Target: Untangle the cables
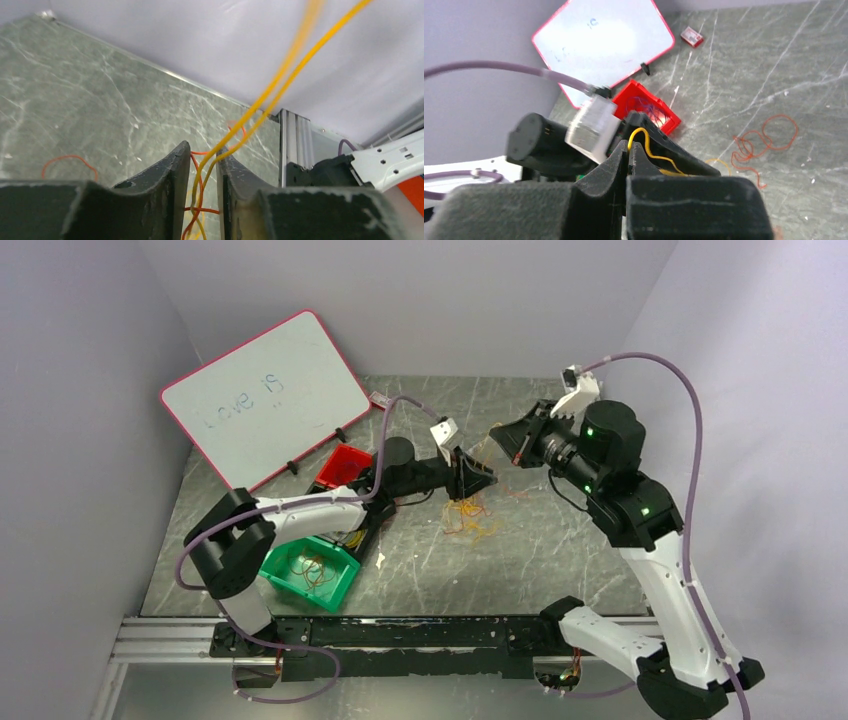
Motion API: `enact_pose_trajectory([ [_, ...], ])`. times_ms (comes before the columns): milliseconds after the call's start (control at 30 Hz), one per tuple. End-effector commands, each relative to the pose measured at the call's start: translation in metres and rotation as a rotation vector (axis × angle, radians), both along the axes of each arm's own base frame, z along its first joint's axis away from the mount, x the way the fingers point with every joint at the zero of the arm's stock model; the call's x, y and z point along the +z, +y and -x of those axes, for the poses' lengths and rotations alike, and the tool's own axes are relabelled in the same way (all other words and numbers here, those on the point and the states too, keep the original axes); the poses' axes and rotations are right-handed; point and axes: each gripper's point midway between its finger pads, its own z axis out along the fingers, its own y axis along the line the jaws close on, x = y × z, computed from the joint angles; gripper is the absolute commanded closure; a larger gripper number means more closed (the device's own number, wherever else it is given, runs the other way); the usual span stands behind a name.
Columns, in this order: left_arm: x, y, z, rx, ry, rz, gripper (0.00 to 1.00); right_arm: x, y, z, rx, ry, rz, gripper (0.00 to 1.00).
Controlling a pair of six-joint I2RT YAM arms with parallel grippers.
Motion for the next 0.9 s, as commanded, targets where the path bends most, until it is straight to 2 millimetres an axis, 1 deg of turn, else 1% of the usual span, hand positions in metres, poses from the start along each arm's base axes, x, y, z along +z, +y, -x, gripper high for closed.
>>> enact_pose_trajectory([
  [0, -0.022, -0.008, 0.018, -0.067, 0.072, 0.008, 0.71, 0.053, -0.008, 0.004, -0.035, -0.160, -0.088, 1.00],
  [100, -0.039, -0.011, 0.022, -0.072, 0.103, -0.012, 0.73, 0.071, -0.014, 0.005, -0.057, -0.221, -0.106, 1.00],
  [267, -0.063, -0.010, 0.026, -0.071, 0.150, -0.039, 0.75, 0.102, -0.022, 0.011, -0.074, -0.316, -0.130, 1.00],
  [400, -0.077, -0.012, 0.029, -0.077, 0.174, -0.056, 0.75, 0.121, -0.032, 0.015, -0.109, -0.371, -0.129, 1.00],
  [500, -0.088, -0.015, 0.031, -0.079, 0.189, -0.079, 0.75, 0.135, -0.043, 0.020, -0.151, -0.417, -0.130, 1.00],
  [633, -0.105, -0.016, 0.031, -0.073, 0.215, -0.103, 0.75, 0.157, -0.056, 0.028, -0.193, -0.482, -0.139, 1.00],
  [700, -0.115, -0.017, 0.032, -0.077, 0.233, -0.115, 0.76, 0.168, -0.059, 0.031, -0.201, -0.509, -0.142, 1.00],
  [867, -0.133, -0.020, 0.035, -0.086, 0.262, -0.136, 0.75, 0.192, -0.065, 0.040, -0.207, -0.571, -0.167, 1.00],
])
